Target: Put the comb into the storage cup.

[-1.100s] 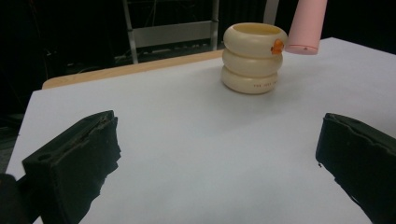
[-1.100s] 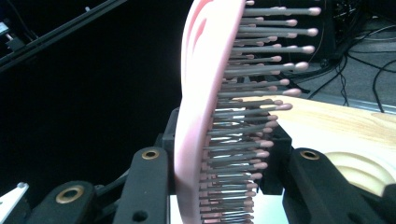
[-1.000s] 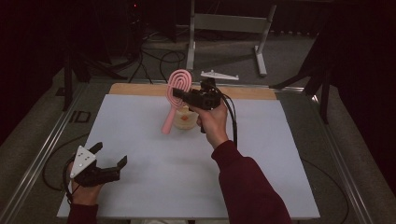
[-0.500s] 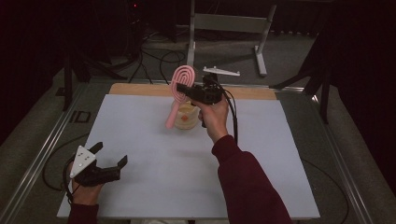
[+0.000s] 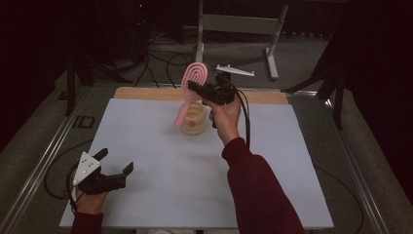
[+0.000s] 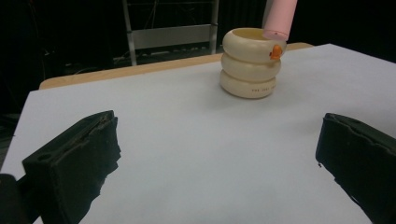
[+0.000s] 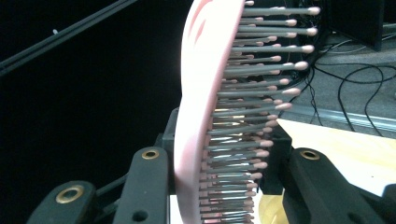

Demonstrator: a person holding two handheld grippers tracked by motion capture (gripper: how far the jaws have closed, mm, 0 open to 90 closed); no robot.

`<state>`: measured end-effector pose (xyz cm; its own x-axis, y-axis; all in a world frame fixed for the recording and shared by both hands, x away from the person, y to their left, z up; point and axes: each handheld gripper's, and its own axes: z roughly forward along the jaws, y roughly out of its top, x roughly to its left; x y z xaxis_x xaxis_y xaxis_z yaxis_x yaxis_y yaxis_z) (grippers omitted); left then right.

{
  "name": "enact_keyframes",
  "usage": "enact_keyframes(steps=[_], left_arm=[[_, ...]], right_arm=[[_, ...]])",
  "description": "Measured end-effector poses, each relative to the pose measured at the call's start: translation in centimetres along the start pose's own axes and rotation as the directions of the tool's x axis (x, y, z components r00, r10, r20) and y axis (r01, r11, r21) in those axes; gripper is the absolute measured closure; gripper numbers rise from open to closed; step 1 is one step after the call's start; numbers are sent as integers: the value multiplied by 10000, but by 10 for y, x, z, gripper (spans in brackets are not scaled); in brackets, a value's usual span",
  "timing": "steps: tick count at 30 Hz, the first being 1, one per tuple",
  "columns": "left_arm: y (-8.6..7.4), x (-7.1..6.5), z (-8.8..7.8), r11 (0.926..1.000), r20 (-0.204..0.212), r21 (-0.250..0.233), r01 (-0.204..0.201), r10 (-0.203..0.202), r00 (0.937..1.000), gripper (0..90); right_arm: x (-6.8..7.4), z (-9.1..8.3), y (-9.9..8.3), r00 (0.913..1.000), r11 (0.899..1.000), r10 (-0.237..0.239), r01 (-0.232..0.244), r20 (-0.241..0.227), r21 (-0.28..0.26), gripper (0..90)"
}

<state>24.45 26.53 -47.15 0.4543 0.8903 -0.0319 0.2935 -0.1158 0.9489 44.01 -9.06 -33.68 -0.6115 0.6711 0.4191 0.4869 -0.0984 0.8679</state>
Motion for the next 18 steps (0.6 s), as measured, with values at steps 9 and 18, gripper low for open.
enact_keyframes(steps=[9, 18], left_arm=[[0, 0, -1, 10000, -18, -40, 38, -38, 10000, 2], [0, 2, -2, 9998, -47, -138, 147, -148, 9999, 2]], right_arm=[[-4, 3, 4, 10000, 9998, 21, -20, 91, -187, 638], [-13, 3, 6, 9981, 9971, 432, -403, 445, -650, 638]])
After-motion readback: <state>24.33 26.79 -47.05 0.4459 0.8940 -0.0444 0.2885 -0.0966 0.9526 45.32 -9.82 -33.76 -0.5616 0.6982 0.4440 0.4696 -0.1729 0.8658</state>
